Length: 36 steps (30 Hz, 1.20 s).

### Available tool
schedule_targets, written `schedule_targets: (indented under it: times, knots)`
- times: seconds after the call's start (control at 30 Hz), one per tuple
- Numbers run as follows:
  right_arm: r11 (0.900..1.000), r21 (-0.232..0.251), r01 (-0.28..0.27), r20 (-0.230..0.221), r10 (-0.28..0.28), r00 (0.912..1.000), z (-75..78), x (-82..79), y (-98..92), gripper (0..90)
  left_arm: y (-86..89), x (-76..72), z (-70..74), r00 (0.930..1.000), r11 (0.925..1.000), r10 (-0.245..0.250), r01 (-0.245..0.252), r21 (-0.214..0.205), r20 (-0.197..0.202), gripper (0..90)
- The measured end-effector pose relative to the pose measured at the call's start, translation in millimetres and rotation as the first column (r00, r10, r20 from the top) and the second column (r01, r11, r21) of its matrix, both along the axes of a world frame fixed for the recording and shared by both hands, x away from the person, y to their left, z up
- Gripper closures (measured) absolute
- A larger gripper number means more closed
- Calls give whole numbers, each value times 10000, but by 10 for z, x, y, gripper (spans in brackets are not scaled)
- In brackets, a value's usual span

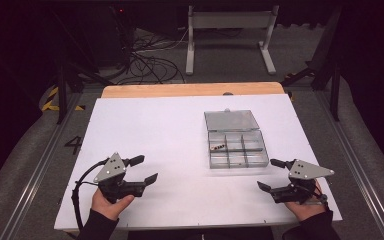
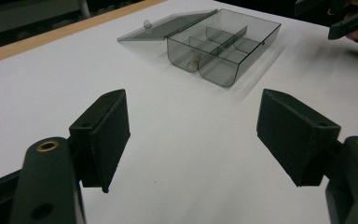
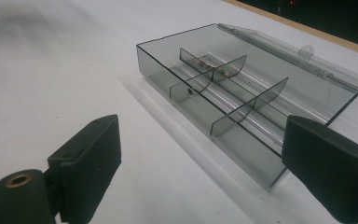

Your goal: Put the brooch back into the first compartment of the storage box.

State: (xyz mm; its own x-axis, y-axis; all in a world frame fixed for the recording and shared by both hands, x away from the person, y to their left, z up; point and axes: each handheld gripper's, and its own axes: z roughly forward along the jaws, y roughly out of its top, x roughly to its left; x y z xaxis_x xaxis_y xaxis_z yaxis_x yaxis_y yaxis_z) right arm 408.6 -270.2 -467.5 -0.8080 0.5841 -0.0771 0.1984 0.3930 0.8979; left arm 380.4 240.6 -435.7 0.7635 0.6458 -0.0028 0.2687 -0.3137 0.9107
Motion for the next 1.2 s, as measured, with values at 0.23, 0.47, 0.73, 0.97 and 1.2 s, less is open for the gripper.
schedule_targets:
  times: [0.23,0.47,0.73,0.97,1.2]
  knots:
    - [10000,0,-46,22,46,10000,2,-2,6,125,133,-99,-129,9999,9999,128,-128,17,42,260]
    - [10000,4,-62,-16,62,10000,0,0,6,124,279,-180,-218,9996,9992,271,-270,-283,5,253]
    - [10000,22,-58,-4,58,10000,-1,0,1,125,337,-245,-329,9986,9993,272,-283,-250,-452,243]
    - [9999,48,-108,-36,108,9999,-5,3,6,125,340,-222,-322,9982,9974,350,-379,-610,-490,245]
    - [10000,25,-93,-59,93,9999,-8,5,8,125,361,-231,-307,9984,9963,457,-479,-709,-325,241]
